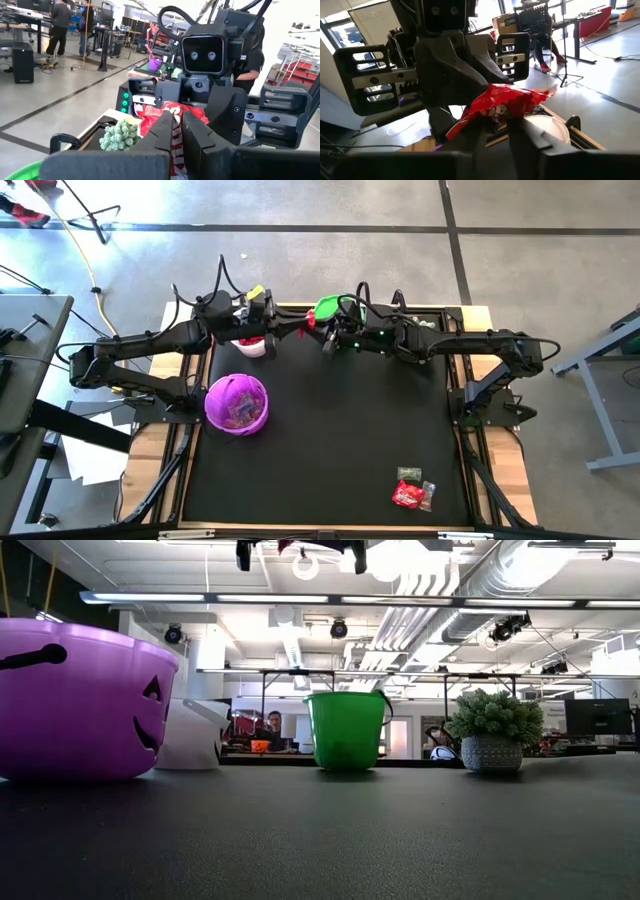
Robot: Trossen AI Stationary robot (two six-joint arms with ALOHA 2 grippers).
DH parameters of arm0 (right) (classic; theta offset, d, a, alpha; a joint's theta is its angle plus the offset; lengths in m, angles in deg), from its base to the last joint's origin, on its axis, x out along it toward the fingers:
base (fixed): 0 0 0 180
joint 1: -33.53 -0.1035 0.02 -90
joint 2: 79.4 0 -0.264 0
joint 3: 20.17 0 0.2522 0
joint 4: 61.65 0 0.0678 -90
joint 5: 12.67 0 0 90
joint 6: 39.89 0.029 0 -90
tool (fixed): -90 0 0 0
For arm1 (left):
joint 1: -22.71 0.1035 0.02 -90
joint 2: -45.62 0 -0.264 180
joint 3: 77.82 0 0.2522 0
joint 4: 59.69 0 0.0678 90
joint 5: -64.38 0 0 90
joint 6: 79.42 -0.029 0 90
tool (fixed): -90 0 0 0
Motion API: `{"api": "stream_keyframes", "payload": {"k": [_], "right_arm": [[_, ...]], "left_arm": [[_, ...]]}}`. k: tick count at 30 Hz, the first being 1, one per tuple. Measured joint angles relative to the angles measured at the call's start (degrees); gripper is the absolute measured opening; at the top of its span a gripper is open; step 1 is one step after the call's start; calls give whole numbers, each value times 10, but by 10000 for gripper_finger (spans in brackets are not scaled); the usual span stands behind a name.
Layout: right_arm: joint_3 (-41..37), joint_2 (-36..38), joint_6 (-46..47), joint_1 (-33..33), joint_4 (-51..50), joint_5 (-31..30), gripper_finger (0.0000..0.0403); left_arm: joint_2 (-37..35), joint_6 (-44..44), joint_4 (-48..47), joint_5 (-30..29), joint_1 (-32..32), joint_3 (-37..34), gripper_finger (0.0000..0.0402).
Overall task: Sort candy
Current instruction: Put the red candy into the white bucket, then put the green gummy into the violet bucket
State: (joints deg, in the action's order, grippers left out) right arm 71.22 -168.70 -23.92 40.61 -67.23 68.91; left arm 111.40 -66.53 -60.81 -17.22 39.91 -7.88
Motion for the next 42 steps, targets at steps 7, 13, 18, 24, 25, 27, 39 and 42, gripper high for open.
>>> {"api": "stream_keyframes", "payload": {"k": [7,13,18,24,25,27,39,42], "right_arm": [[0,-1,0,0,-15,-32,171],[0,-1,0,1,-56,-85,199],[0,0,1,1,-79,-85,200],[0,0,25,2,-112,-85,200],[0,0,33,2,-118,-85,200],[0,0,49,4,-131,-84,200],[0,0,174,-1,-326,-33,200],[0,0,232,-8,-413,38,200]], "left_arm": [[-8,-32,-37,-13,4,0,1],[-48,-43,-106,-45,41,0,0],[-101,-83,-229,-133,95,0,0],[-125,-85,-409,-231,164,0,0],[-123,-85,-438,-231,175,0,0],[-112,-84,-481,-231,195,0,0],[-46,-146,-525,-189,252,0,89],[-43,-137,-525,-175,249,0,112]]}}
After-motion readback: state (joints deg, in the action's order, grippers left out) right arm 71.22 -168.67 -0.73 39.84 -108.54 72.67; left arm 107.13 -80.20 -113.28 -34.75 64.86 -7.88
